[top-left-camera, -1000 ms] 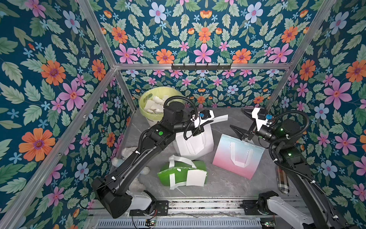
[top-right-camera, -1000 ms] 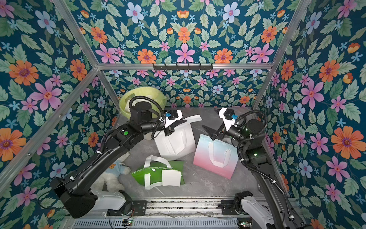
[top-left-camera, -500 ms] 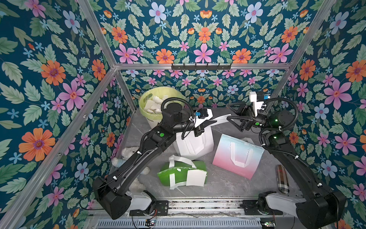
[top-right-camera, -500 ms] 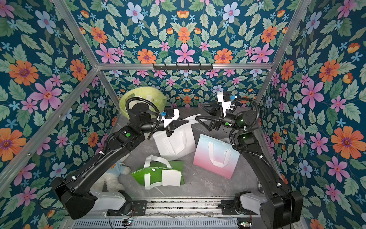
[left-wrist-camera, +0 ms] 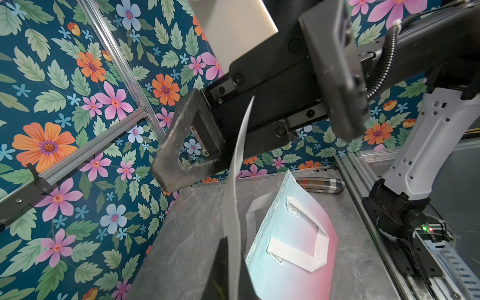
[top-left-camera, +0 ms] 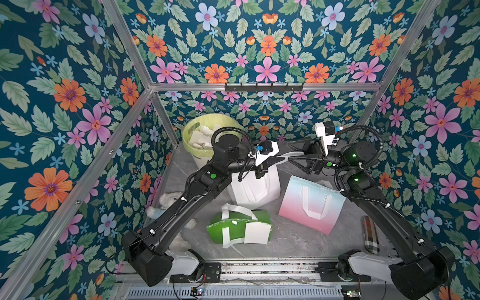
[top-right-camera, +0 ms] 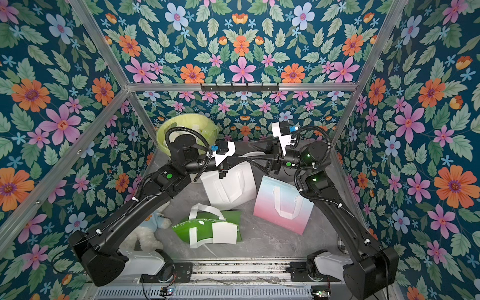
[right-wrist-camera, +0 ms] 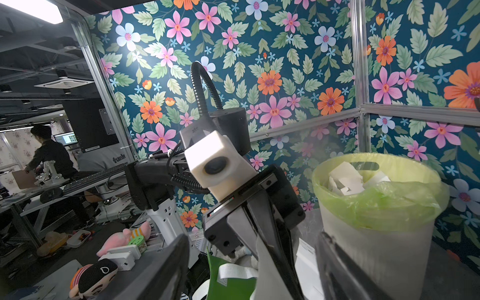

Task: Shred takeout receipts and throw away
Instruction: Tear off the takeout receipt from the takeout bag.

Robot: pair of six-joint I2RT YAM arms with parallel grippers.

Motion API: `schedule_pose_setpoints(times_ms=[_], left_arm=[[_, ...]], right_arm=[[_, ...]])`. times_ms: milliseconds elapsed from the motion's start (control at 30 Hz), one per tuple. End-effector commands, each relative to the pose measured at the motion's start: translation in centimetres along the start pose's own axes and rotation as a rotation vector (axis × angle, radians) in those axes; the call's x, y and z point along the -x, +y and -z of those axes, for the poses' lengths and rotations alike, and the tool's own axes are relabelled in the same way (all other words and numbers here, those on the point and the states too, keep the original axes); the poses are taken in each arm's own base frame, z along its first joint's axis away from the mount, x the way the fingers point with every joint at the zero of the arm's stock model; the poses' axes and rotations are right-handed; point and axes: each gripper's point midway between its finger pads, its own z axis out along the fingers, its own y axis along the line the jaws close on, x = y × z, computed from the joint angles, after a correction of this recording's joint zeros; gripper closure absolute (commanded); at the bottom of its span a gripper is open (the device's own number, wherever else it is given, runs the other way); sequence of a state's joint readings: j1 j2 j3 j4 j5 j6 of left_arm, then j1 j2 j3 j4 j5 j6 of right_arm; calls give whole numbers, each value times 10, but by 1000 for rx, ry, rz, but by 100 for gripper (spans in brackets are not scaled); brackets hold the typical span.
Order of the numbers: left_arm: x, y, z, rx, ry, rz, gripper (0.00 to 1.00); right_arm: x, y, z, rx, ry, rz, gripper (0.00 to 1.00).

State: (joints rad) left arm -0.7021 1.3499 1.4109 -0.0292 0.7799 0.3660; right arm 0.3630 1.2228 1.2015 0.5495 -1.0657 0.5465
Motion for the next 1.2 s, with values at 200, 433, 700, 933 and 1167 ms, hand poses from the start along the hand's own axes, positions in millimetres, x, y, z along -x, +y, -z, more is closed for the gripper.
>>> schedule_pose_setpoints(times_ms=[200,433,700,933,1167], left_arm=[[9,2,0,6,-31,-13,100],[8,9,-1,39,-27,-8,100],[11,50,8,298,-45,6,100],[17,73,25,480,-107,4,100],[28,73,39,543,-190,-4,100]], right_arm=[[-2,2,-10,11,-2,43,44],[-3,-6,-14,-39,-26,24,99],[-10,-48,-35,-357,-134,-81,100],[2,-105,-25,-625,-265,-279,100],[-16,-151,-28,-764,-265,-354,100]])
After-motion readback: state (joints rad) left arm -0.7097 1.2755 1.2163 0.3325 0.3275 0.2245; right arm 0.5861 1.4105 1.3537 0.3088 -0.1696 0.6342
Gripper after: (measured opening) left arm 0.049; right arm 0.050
